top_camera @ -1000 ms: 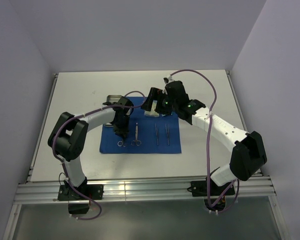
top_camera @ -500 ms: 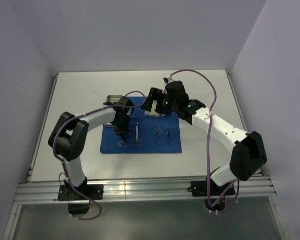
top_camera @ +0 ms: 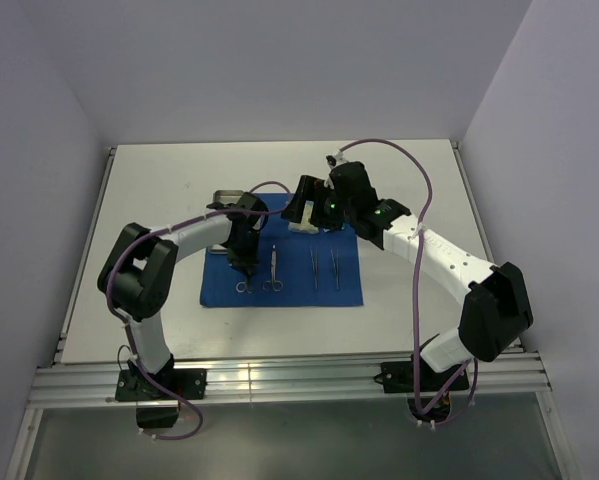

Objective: Open and lay out the surgical kit

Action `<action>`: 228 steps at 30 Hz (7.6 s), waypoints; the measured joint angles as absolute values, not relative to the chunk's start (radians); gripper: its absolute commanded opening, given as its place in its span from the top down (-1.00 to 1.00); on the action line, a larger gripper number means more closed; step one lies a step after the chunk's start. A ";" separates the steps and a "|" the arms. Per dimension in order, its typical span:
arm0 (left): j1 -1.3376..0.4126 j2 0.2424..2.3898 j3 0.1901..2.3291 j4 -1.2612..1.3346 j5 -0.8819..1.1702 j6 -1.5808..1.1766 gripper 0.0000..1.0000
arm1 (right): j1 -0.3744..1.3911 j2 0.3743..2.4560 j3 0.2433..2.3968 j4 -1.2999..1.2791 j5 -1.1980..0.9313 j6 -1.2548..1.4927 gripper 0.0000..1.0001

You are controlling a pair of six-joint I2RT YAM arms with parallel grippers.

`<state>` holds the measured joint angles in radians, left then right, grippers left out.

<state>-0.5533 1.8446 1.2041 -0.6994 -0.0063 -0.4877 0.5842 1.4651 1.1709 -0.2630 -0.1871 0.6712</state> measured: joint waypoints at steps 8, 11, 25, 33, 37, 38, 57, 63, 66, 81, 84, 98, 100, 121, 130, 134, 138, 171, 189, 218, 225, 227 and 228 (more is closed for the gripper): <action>-0.553 1.848 1.210 -0.702 -0.006 -0.491 1.00 | 0.584 1.465 1.170 -0.263 -0.192 0.671 -0.91; -0.553 1.851 1.213 -0.703 -0.006 -0.492 1.00 | 0.584 1.465 1.169 -0.263 -0.192 0.671 -0.90; -0.554 1.861 1.226 -0.702 -0.005 -0.494 0.43 | 0.584 1.465 1.157 -0.261 -0.197 0.671 -0.90; -0.554 1.860 1.256 -0.705 -0.045 -0.493 0.42 | 0.584 1.465 1.157 -0.261 -0.203 0.672 -0.90; -0.554 1.846 1.287 -0.713 -0.060 -0.492 0.42 | 0.584 1.465 1.157 -0.261 -0.204 0.672 -0.90; -0.554 1.837 1.296 -0.719 -0.062 -0.491 0.43 | 0.584 1.465 1.157 -0.260 -0.204 0.672 -0.90; -0.316 1.780 1.579 -0.751 -0.077 -0.184 0.35 | 0.582 1.443 1.157 -0.289 -0.162 0.659 -0.97; -0.322 1.883 1.608 -0.790 -0.037 -0.178 0.37 | 0.560 1.390 1.153 -0.300 -0.138 0.664 -0.99; -0.329 1.912 1.620 -0.789 -0.013 -0.180 0.39 | 0.543 1.388 1.149 -0.305 -0.138 0.668 -0.99; -0.337 2.082 1.742 -0.796 0.048 -0.207 0.22 | 0.511 1.396 1.136 -0.327 -0.150 0.683 -0.99; -0.338 2.117 1.770 -0.799 0.048 -0.215 0.22 | 0.509 1.396 1.135 -0.327 -0.153 0.683 -0.99; -0.343 2.223 1.799 -0.820 0.020 -0.232 0.44 | 0.499 1.396 1.126 -0.326 -0.173 0.690 -0.99; -0.344 2.226 1.799 -0.822 0.021 -0.234 0.61 | 0.498 1.396 1.123 -0.326 -0.174 0.690 -0.99; -0.345 2.083 1.840 -0.912 -0.022 0.030 1.00 | 0.489 1.393 1.119 -0.327 -0.178 0.690 -1.00; -0.344 1.772 1.595 -0.838 0.145 0.624 1.00 | 0.429 1.304 1.097 -0.327 -0.176 0.690 -0.99; -0.344 1.800 1.557 -0.865 0.209 0.878 1.00 | 0.364 1.260 1.092 -0.330 -0.193 0.690 -0.99; -0.342 1.861 1.577 -0.936 0.261 1.106 1.00 | 0.297 1.225 1.083 -0.337 -0.206 0.688 -0.99; -0.348 2.273 1.972 -1.151 0.310 1.269 0.97 | 0.228 1.214 1.040 -0.367 -0.277 0.653 -0.99; -0.348 2.324 2.008 -1.145 0.317 1.229 0.83 | 0.228 1.220 1.040 -0.367 -0.282 0.644 -0.99; -0.392 2.145 2.070 -1.118 0.297 1.111 0.18 | 0.228 1.228 1.063 -0.414 -0.282 0.581 -0.99; -0.392 1.758 1.841 -0.924 0.269 0.781 -0.98 | 0.228 1.245 1.136 -0.510 -0.256 0.472 -0.99; -0.392 1.665 1.753 -0.852 0.241 0.651 -0.99 | 0.226 1.243 1.139 -0.526 -0.242 0.450 -0.99; -0.392 1.632 1.713 -0.815 0.223 0.590 -0.99 | 0.226 1.243 1.139 -0.535 -0.236 0.443 -0.99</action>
<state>-0.3920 1.6321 1.7134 -0.8154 0.2230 0.5900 0.2264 1.2430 1.1393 -0.5354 -0.2359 0.4435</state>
